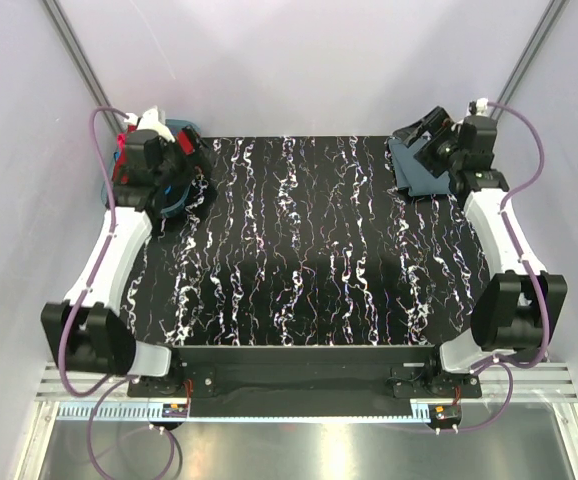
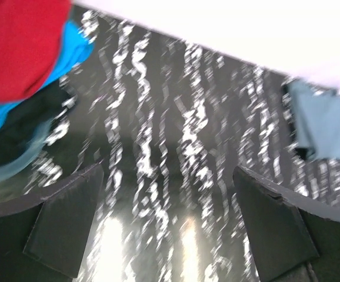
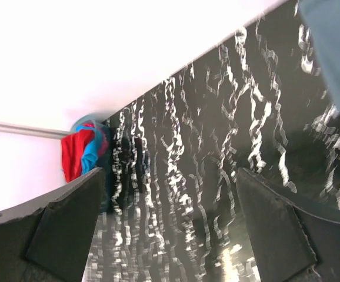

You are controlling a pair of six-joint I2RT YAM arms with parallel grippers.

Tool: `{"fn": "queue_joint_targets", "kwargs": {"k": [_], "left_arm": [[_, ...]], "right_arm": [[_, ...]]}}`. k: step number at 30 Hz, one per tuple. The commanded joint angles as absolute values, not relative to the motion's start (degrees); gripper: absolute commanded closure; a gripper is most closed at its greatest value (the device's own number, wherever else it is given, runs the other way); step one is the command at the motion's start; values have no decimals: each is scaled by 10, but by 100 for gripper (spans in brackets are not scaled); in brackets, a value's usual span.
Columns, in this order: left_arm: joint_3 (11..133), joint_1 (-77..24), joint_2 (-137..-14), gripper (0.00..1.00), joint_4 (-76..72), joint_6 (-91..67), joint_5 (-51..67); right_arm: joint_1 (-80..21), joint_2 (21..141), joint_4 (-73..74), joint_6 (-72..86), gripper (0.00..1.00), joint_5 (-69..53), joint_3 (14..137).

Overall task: Fold and stack the t-shirts
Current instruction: Reset both grippers

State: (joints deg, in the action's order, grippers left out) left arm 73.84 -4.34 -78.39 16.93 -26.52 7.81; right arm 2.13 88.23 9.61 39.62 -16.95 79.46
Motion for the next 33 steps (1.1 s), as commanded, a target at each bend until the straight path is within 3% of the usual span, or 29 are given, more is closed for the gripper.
{"fn": "queue_joint_targets", "kwargs": {"k": [1,4,13,33], "left_arm": [[737,-41,-827,1,60,-339,112],[737,-42,-846,1,65,-343,115],[695,-44,-814,1,91,-299,103],[682,-44,-783,1,107,-274,77]], "right_arm": [[4,848,36,497,0,-105,731],[3,828,59,465,0,-31,699],[3,818,119,359,0,-17,686],[3,846,131,302,0,-91,729]]}}
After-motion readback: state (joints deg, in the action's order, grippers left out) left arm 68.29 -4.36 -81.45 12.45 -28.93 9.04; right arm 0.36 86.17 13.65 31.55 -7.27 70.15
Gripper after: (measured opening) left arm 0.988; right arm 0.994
